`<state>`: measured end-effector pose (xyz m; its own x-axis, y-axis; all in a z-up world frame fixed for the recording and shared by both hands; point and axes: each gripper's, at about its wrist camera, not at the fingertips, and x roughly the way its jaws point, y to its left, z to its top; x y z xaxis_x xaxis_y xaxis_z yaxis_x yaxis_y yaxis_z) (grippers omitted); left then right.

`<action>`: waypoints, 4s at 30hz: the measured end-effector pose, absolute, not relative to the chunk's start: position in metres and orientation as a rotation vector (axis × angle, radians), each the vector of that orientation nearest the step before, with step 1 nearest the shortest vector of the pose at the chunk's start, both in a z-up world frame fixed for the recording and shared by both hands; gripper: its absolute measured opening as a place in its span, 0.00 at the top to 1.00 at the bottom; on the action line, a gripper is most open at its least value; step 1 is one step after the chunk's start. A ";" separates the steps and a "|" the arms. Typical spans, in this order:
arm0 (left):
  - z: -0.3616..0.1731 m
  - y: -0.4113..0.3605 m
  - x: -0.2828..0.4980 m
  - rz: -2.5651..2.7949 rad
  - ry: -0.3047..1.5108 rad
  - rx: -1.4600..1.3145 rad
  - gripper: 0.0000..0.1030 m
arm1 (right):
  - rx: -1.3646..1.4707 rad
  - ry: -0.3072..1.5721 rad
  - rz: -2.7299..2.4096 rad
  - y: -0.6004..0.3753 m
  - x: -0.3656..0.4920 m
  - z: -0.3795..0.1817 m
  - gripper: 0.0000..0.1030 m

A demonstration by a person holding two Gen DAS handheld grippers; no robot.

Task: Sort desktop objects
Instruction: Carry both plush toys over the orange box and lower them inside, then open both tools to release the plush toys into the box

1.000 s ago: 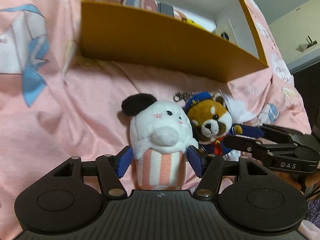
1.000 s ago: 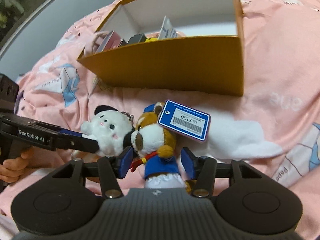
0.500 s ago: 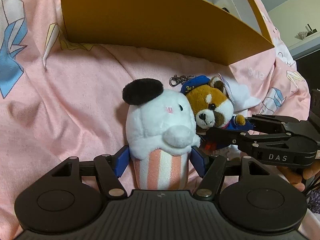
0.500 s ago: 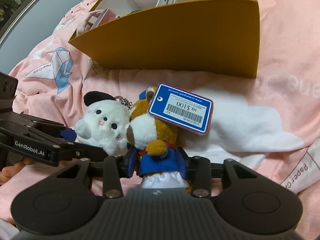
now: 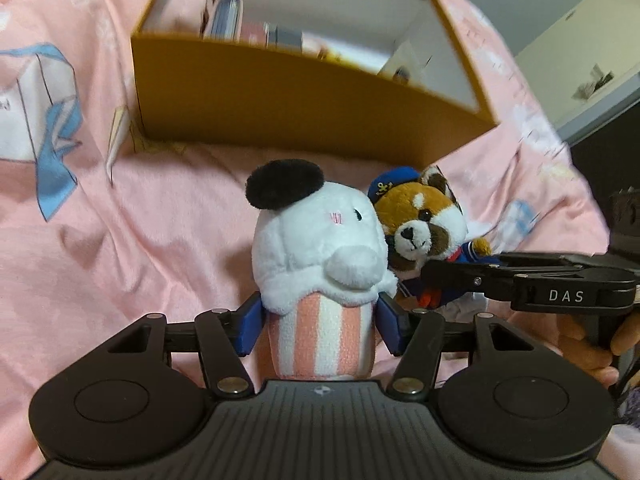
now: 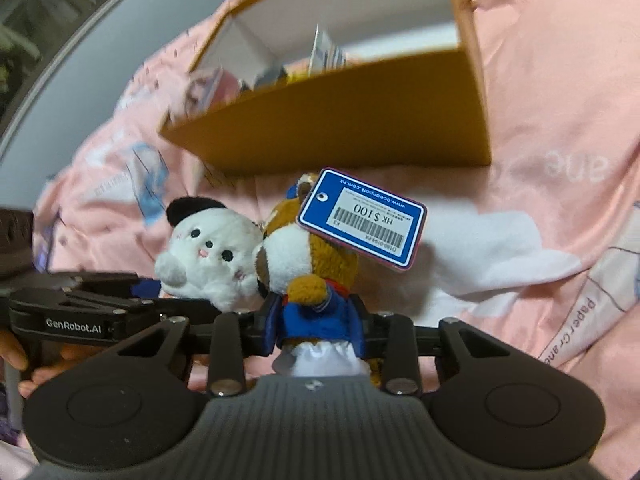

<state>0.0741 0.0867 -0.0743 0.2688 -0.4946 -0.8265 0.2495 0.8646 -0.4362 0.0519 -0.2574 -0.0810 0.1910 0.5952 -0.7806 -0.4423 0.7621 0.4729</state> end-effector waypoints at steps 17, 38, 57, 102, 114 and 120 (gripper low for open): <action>0.054 0.104 0.111 -0.492 0.850 -0.295 0.35 | 0.282 0.803 0.744 -0.285 0.083 0.059 0.65; -0.019 0.040 0.263 -0.498 0.991 -0.332 0.35 | 0.103 1.002 0.510 -0.208 0.232 0.002 0.65; -0.083 0.010 0.311 -0.511 1.134 -0.406 0.35 | 0.010 1.105 0.409 -0.189 0.262 -0.016 0.60; -0.068 0.016 0.287 -0.572 1.161 -0.339 0.56 | -0.820 0.881 0.619 -0.152 0.237 -0.027 0.91; -0.089 -0.008 0.293 -0.583 1.231 -0.297 0.58 | -0.840 0.899 0.592 -0.157 0.235 -0.033 0.91; -0.083 -0.010 0.294 -0.580 1.268 -0.237 0.55 | -0.772 0.910 0.609 -0.164 0.238 -0.028 0.89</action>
